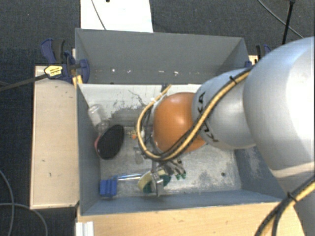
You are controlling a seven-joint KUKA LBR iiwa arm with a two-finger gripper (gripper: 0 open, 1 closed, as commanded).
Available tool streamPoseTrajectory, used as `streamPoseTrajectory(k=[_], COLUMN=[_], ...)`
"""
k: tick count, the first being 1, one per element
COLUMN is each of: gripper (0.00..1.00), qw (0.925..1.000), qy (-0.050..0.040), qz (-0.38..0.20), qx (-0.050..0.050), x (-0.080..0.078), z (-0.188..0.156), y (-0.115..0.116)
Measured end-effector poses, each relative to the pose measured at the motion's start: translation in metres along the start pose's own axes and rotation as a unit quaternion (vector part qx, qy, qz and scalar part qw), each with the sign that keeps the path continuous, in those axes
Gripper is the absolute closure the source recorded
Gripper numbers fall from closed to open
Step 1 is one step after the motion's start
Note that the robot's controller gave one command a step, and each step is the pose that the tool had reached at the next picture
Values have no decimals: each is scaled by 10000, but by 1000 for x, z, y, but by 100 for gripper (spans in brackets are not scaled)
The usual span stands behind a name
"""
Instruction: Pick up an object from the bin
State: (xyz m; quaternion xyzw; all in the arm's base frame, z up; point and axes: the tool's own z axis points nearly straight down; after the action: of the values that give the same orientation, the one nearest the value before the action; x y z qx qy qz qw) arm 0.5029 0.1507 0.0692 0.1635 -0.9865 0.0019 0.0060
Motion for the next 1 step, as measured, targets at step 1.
streamPoseTrajectory(k=[1], gripper=[0], qw=[9982], qy=[-52], qz=[596], qx=[-16], x=[22], z=[-32], y=[11])
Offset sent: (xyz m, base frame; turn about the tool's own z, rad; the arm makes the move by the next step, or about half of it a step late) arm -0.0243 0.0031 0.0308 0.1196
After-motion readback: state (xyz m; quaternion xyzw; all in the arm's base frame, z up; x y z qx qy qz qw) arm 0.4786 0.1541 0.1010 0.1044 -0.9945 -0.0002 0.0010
